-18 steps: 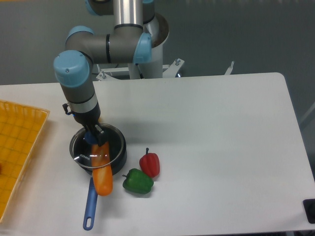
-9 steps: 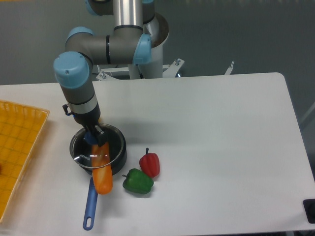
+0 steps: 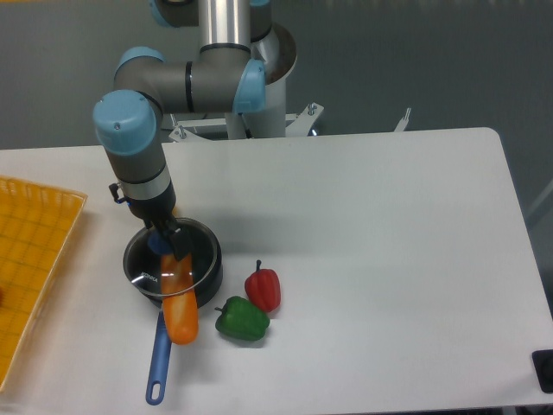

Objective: Close the pot lid
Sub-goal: 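Lower the glass lid onto the saucepan rim and settle it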

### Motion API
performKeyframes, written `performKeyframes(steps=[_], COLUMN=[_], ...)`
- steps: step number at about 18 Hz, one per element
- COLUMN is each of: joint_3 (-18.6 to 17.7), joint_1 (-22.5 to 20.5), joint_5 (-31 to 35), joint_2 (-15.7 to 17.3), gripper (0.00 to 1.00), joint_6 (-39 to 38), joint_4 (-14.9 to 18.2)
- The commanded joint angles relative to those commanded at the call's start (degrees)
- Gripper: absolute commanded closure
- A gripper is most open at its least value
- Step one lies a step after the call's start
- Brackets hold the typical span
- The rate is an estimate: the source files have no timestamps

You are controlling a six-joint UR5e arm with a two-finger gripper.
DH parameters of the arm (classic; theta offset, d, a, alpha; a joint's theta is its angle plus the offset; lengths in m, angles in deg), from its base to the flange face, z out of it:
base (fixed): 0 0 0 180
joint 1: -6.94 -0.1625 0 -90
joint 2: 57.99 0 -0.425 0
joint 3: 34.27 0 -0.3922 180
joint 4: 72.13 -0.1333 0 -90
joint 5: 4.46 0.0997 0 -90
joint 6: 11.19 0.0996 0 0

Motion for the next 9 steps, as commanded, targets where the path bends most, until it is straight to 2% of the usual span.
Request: performKeyframes(steps=[9], joint_3=[1.93], joint_1=[-0.97], joint_5=[0.17], joint_2=[0.26], gripper=[0.0], joint_6=[0.17], joint_4=[0.79])
